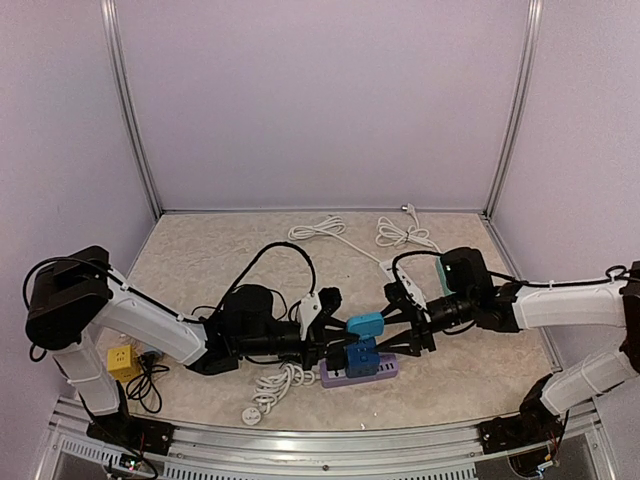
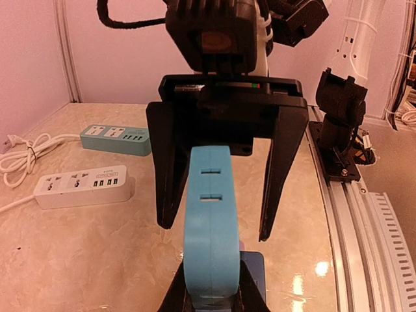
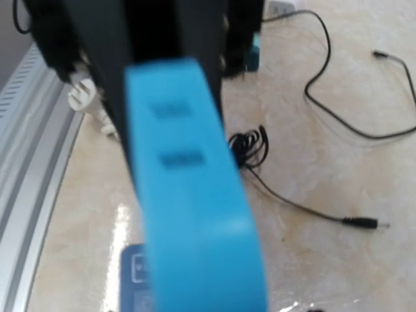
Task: Insert the plug
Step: Insert the plug into the socket, then move the socket to the center of the board.
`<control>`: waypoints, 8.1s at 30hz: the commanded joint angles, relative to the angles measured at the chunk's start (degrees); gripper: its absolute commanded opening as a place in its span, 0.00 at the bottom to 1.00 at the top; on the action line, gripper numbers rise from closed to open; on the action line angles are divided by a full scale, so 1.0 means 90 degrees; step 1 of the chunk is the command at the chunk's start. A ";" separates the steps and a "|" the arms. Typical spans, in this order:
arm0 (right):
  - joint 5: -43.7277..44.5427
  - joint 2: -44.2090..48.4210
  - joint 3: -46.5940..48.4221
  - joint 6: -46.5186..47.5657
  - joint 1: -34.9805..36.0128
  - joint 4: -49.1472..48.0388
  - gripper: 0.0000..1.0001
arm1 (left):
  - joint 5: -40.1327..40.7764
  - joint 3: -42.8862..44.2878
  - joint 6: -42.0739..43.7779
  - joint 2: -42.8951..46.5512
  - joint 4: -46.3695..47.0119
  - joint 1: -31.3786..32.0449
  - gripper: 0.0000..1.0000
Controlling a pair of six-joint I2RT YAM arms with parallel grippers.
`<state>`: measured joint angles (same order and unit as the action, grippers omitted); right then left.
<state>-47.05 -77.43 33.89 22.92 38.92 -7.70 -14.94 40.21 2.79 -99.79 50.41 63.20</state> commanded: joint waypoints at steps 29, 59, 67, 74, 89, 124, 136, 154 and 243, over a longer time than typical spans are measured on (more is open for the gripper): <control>0.0042 0.0297 -0.0109 -0.0131 0.0052 -0.0244 0.00 | -0.0074 -0.0110 0.0027 -0.0279 -0.0081 0.0144 0.00; -0.0009 -0.0123 0.0102 -0.0081 0.0061 0.0108 0.00 | -0.0235 0.0043 0.0125 -0.0617 -0.0109 0.0112 0.00; 0.0068 -0.0381 0.0173 -0.0049 0.0061 0.0181 0.00 | -0.0120 0.0035 -0.0009 -0.0714 -0.0133 0.0145 0.00; 0.0095 -0.0813 0.0346 0.0037 0.0080 0.0406 0.00 | -0.0089 0.0054 -0.0084 -0.0853 -0.0102 0.0185 0.00; 0.0358 -0.0832 0.0464 0.0188 0.0090 0.0744 0.00 | 0.0132 0.0031 0.0031 -0.0987 -0.0081 0.0365 0.00; 0.3037 0.1045 0.0128 -0.3236 0.0005 0.1695 0.90 | -0.0039 0.3836 0.5593 0.2160 -1.1190 -0.2126 0.99; 0.3329 0.1265 0.0370 -0.4985 -0.0190 0.2790 0.92 | 0.0893 0.4670 0.5842 0.3241 -1.3912 -0.3570 0.99; 0.2878 -0.0554 -0.0162 -0.7795 0.0356 0.2419 0.45 | 0.1016 0.1913 0.5438 0.6570 -1.3580 -0.3970 0.99; 0.5827 -0.0319 -0.0777 -0.5648 0.2098 0.1051 0.00 | 0.1165 0.1749 0.4027 0.4717 -1.2393 -0.4258 0.91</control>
<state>-5.02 -84.84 30.63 -16.38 58.76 -8.97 -0.69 54.50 43.11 -54.26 -64.07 24.01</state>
